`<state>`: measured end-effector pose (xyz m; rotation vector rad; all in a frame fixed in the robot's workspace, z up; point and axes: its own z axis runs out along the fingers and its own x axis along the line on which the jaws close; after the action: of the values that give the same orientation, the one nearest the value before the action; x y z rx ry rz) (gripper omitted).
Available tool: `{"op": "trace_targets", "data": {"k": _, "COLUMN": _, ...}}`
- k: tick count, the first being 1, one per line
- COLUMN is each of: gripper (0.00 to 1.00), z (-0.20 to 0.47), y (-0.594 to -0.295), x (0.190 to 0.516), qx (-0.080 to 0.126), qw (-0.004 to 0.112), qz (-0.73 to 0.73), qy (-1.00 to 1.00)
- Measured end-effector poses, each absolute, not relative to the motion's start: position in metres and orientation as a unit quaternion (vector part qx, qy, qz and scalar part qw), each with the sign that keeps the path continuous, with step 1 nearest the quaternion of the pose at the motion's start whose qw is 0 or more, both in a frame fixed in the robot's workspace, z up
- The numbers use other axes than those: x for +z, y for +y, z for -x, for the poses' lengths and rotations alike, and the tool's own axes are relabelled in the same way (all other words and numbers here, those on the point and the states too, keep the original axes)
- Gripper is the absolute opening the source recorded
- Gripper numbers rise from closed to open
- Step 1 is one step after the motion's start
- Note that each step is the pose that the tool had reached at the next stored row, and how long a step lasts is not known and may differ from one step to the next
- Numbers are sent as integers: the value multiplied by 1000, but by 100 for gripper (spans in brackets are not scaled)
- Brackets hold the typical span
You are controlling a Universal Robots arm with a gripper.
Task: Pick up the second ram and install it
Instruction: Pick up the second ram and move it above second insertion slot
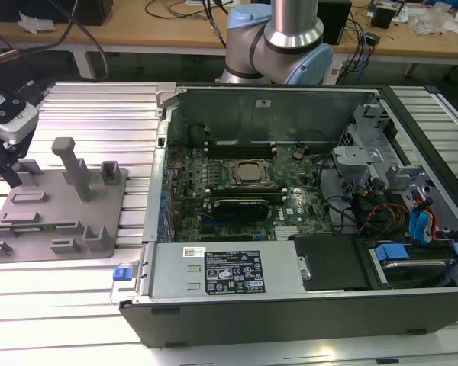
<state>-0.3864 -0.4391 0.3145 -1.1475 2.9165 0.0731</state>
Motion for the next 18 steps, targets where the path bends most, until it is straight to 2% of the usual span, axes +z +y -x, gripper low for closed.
{"op": "trace_targets", "data": {"k": 18, "gripper": 8, "z": 386, "y": -439, "x": 310, "qx": 23, "qw": -3, "qz": 592, "qy": 805}}
